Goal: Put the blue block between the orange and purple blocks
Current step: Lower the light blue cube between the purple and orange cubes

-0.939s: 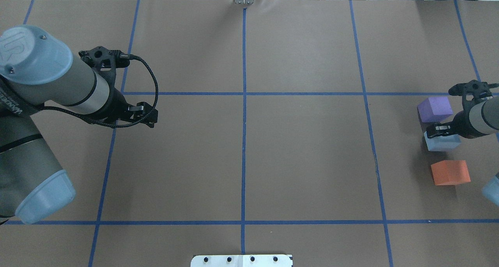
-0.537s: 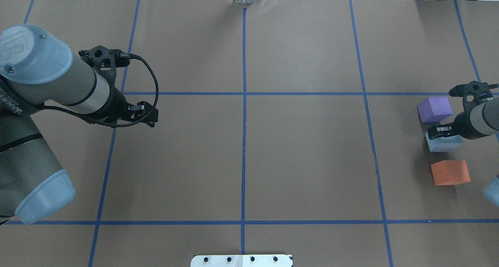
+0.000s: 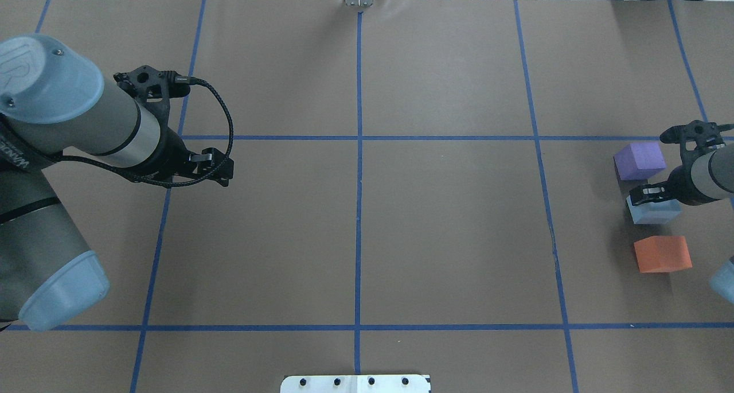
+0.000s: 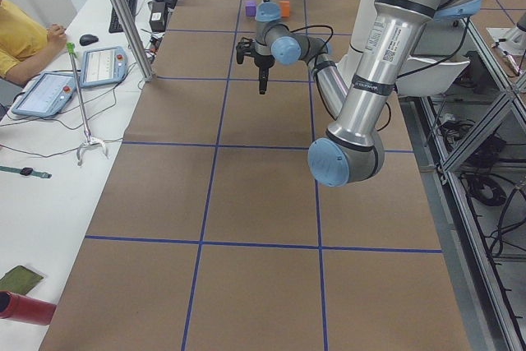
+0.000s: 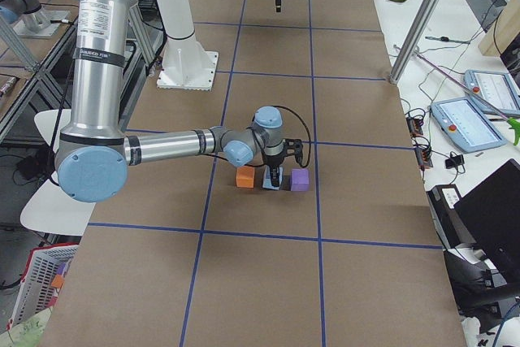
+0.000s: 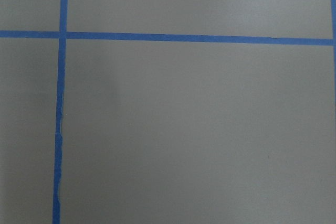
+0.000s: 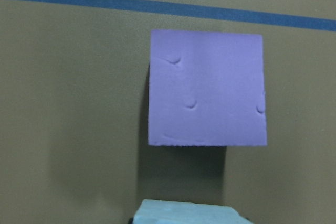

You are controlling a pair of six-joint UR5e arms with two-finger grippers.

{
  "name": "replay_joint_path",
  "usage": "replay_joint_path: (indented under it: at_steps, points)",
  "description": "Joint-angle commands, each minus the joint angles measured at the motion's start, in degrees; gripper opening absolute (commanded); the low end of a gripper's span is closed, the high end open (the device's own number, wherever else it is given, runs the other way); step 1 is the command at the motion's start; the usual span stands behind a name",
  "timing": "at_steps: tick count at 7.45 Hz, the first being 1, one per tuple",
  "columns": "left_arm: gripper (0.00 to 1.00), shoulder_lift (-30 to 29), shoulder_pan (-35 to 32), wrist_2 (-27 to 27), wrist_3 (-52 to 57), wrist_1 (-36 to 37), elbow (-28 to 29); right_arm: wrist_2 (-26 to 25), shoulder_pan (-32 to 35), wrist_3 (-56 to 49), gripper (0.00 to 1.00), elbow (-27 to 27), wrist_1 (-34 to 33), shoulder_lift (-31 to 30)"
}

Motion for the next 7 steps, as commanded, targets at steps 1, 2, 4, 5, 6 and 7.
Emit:
replay_joint_path:
  at_steps: [1, 2, 4, 5, 6, 7]
  points:
    - [1.00, 0.0, 0.0, 0.0, 0.0, 0.0, -0.1, 0.1, -0.1, 0.0, 0.95, -0.5, 0.1, 0.1]
    - [1.00, 0.0, 0.0, 0.0, 0.0, 0.0, -0.1, 0.1, -0.1, 0.0, 1.00, -0.5, 0.1, 0.2]
    - [1.00, 0.0, 0.0, 0.0, 0.0, 0.0, -0.1, 0.3, 0.1, 0.1, 1.00, 0.3, 1.0, 0.1]
    - [1.00, -0.1, 0.0, 0.0, 0.0, 0.0, -0.1, 0.3, 0.4, 0.1, 1.00, 1.5, 1.9, -0.1]
    - [1.00, 0.4, -0.1, 0.0, 0.1, 0.2, -1.2, 1.1, 1.7, 0.0, 1.00, 3.6, 2.2, -0.7]
    - [1.00, 1.7, -1.0, -0.1, 1.0, 0.4, -2.8, 2.5, 4.3, 0.0, 1.00, 5.4, 2.2, -0.9]
